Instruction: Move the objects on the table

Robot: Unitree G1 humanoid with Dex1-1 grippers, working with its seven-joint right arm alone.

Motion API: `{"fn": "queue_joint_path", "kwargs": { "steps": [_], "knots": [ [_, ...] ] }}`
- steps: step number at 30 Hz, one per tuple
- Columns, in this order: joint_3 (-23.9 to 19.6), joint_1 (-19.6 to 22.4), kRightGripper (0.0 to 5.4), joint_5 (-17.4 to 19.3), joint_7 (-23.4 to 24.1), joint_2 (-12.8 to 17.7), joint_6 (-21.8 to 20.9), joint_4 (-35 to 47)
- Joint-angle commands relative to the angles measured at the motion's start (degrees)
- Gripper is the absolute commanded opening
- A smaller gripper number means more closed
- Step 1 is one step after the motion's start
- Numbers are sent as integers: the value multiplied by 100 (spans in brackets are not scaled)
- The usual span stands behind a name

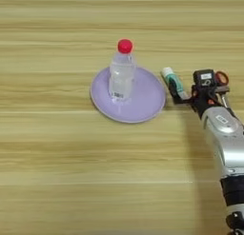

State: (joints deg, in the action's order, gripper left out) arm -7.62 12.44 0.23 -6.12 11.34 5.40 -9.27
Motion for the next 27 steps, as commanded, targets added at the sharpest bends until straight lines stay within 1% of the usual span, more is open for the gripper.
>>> {"fn": "queue_joint_path", "kwargs": {
  "steps": [1, 3, 7, 12, 16, 21, 27],
  "knots": [
    [-216, 458, 538, 234, 160, -94, -978, 266],
    [-256, 505, 538, 329, 177, -189, -1339, 128],
    [-309, 601, 538, 340, 342, -335, -1704, -276],
    [-290, 745, 538, 321, 401, -353, -2096, -676],
    [-271, 832, 538, 271, 469, -394, -2288, -950],
    [-207, 865, 538, 79, 612, -361, -2510, -1105],
    [-177, 907, 538, 15, 679, -351, -2633, -1253]
  ]
}}
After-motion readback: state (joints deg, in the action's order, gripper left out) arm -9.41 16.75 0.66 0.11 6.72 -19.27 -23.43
